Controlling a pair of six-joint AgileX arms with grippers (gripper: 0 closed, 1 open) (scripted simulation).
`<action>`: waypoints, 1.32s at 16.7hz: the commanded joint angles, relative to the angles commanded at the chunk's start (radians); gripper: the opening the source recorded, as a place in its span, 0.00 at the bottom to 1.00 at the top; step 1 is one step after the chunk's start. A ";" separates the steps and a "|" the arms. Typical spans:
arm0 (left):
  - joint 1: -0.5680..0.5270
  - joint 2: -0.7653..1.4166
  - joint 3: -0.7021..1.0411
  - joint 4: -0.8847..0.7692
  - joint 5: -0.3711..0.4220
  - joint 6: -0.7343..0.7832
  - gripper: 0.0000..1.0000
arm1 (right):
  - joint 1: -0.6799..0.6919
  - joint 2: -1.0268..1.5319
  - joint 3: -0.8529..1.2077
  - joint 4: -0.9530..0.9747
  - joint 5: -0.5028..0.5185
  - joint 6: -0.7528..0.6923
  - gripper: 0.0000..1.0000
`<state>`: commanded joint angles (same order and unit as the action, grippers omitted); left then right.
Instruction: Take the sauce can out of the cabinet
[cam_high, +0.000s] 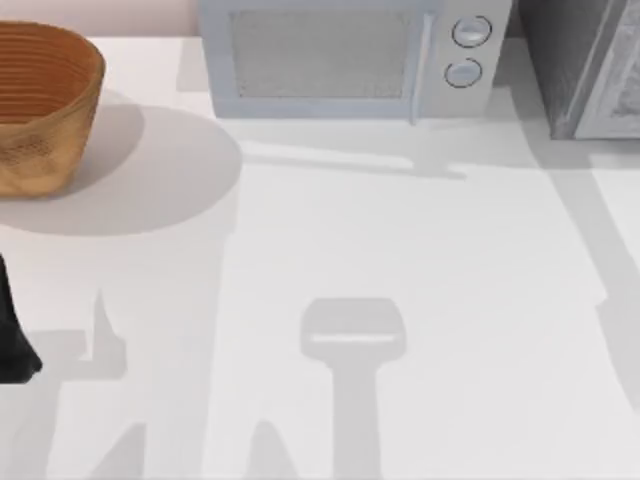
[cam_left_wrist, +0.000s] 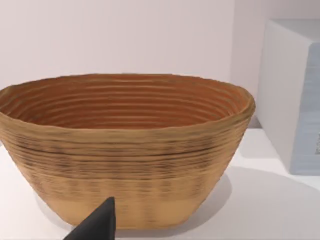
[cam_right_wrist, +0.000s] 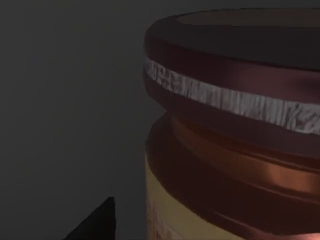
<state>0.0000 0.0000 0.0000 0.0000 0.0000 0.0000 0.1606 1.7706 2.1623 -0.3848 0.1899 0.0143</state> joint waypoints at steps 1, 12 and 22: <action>0.000 0.000 0.000 0.000 0.000 0.000 1.00 | -0.003 0.024 0.028 -0.004 -0.003 0.000 1.00; 0.000 0.000 0.000 0.000 0.000 0.000 1.00 | -0.009 0.058 0.068 -0.010 -0.008 0.000 0.62; 0.000 0.000 0.000 0.000 0.000 0.000 1.00 | -0.009 0.058 0.068 -0.010 -0.008 0.000 0.00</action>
<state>0.0000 0.0000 0.0000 0.0000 0.0000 0.0000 0.1521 1.8287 2.2303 -0.3947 0.1823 0.0141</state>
